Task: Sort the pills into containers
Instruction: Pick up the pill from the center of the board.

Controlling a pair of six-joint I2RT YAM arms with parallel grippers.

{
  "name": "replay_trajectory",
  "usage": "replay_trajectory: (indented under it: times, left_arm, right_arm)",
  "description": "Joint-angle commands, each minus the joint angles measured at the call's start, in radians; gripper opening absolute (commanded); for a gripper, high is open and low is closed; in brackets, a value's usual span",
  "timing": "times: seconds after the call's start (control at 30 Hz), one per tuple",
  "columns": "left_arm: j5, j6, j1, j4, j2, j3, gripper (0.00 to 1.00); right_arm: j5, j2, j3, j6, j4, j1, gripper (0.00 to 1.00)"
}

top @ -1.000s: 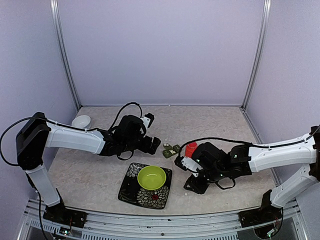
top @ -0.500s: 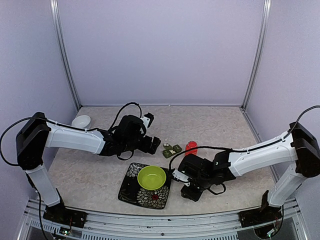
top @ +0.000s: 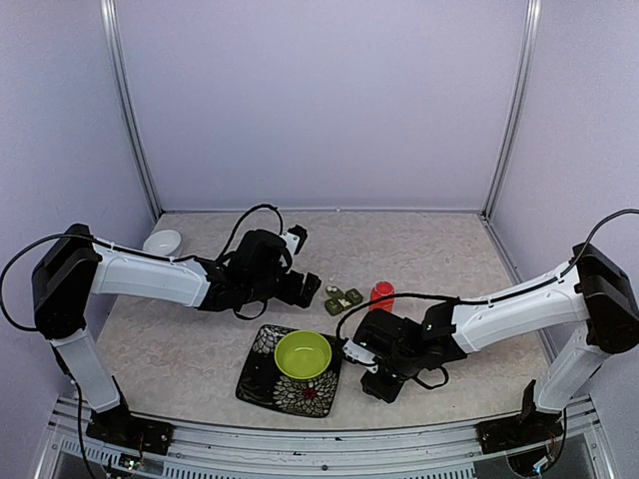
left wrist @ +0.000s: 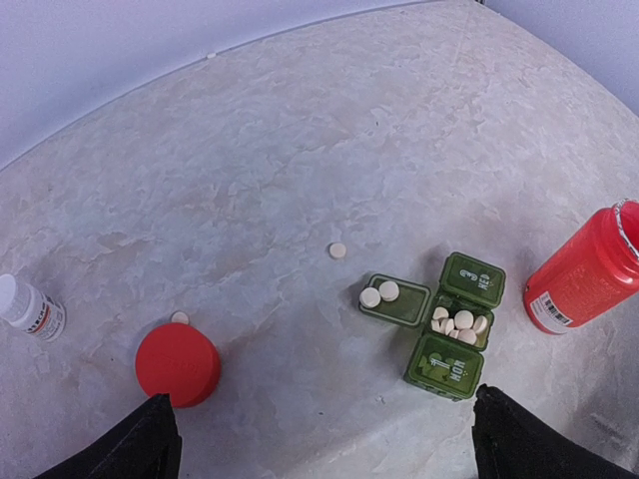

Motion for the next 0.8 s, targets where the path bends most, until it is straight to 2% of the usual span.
replay_trajectory:
  times: [0.0,0.3,0.57,0.77]
  left_arm:
    - [-0.014,-0.001,0.008,0.011,-0.01,-0.011,0.99]
    - [-0.016,0.001,0.007,0.012,-0.021,-0.012,0.99]
    - [-0.02,0.004,0.006,0.013,-0.029,-0.011,0.99]
    - [-0.025,0.007,0.006,0.011,-0.034,-0.009,0.99]
  right_arm:
    - [0.006,0.029,0.0,-0.002,0.002,0.01,0.27]
    - [0.012,0.046,-0.009,-0.001,-0.005,0.01,0.26]
    - [0.012,0.047,-0.021,-0.003,-0.009,0.011,0.1]
    - [0.023,0.003,0.002,-0.005,-0.014,0.01,0.03]
